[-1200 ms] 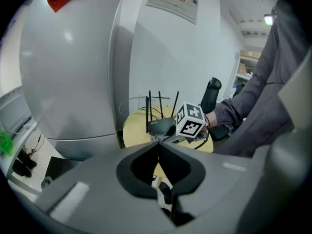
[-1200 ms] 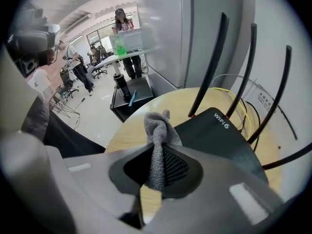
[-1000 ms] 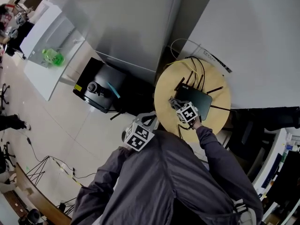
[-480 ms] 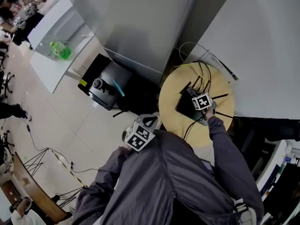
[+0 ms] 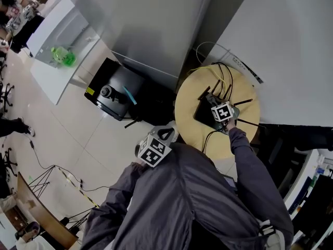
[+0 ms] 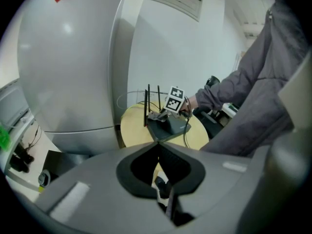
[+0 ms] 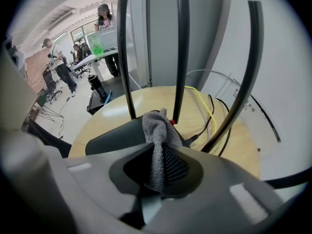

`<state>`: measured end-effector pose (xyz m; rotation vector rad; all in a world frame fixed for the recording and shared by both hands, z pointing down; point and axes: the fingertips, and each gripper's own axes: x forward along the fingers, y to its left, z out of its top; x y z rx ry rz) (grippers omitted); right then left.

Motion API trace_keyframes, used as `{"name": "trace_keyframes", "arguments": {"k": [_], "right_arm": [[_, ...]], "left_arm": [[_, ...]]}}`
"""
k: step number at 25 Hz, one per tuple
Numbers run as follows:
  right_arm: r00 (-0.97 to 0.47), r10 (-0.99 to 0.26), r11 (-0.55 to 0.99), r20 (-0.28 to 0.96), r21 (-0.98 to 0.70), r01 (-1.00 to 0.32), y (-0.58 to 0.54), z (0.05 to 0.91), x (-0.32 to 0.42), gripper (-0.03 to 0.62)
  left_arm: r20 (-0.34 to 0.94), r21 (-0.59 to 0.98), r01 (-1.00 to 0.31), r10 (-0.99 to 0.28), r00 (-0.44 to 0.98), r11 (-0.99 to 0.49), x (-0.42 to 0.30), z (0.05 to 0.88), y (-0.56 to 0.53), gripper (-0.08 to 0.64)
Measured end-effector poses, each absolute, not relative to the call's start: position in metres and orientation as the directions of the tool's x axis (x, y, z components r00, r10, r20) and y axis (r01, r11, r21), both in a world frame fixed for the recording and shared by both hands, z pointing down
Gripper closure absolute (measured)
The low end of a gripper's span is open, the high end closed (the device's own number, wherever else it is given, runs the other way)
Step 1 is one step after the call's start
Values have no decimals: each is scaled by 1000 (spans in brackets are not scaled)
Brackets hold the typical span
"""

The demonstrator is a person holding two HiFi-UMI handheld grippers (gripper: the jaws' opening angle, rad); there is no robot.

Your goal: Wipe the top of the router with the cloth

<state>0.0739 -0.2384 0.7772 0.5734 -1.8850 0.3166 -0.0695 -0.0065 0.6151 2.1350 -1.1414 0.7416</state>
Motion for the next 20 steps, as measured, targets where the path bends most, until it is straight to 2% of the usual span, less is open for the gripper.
{"name": "trace_keyframes", "arguments": {"k": [13,20], "right_arm": [[-331,-228,839,916,13,-544,-176,776,73,557],[-351,-175,855,920,-35,-518,-125,776,75,557]], "left_arm": [[696,249,-832,-506,510,-496,-70,615,-8,560],[694,256,-811,-484,533,-526,-65,616,-11,560]]}}
